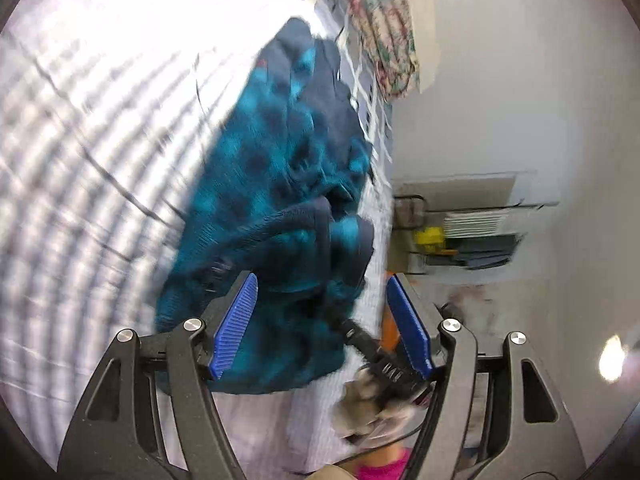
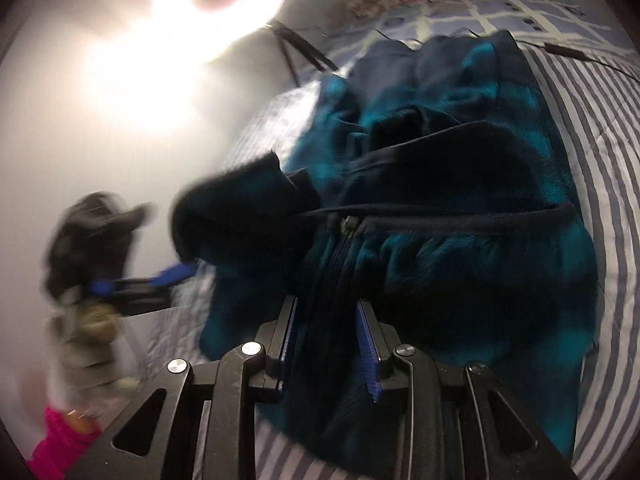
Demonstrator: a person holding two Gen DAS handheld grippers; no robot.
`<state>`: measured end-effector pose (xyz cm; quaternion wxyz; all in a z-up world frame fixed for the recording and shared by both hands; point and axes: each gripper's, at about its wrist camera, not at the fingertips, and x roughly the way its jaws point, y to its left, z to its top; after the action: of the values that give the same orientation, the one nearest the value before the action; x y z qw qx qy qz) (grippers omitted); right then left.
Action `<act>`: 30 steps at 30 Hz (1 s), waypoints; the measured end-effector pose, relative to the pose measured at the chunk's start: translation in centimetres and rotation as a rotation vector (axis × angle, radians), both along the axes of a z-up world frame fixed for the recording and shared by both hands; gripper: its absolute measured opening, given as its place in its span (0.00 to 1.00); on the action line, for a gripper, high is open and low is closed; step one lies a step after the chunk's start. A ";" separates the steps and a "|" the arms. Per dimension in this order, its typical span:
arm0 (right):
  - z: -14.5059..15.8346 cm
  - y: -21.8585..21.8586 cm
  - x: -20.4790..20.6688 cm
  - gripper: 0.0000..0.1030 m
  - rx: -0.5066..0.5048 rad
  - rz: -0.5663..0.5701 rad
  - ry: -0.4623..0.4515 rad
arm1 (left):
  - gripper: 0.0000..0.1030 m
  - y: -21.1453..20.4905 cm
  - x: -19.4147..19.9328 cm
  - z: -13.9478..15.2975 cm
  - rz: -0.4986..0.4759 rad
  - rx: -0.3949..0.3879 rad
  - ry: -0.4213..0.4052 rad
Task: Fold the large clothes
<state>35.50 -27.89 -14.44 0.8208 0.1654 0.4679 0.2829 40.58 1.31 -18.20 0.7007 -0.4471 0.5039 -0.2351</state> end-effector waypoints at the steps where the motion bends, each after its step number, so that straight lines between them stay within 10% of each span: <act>1: -0.4 -0.1 0.3 0.30 -0.003 -0.008 0.008 | 0.66 0.0 -0.4 0.6 -0.004 0.054 -0.029; 7: 1.9 -1.8 -1.0 0.31 -0.013 -0.019 -0.067 | 0.62 -4.9 -1.4 2.3 -0.148 0.443 -0.202; 17: 0.8 -5.7 -2.6 0.33 -0.140 -0.079 -0.150 | 0.36 -10.2 2.3 -2.0 -0.209 0.719 -0.264; 23: -2.9 -7.2 -0.3 0.19 -0.213 -0.150 -0.077 | 0.36 -10.5 3.8 -4.9 -0.211 0.750 -0.258; 30: -1.3 -7.0 -0.5 0.26 -0.244 -0.118 -0.092 | 0.35 -9.6 4.2 -2.1 -0.232 0.725 -0.274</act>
<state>35.00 -34.93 -15.77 0.8706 0.0785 0.4501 0.1826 44.79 -8.26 -20.27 0.8424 -0.0758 0.5033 -0.1768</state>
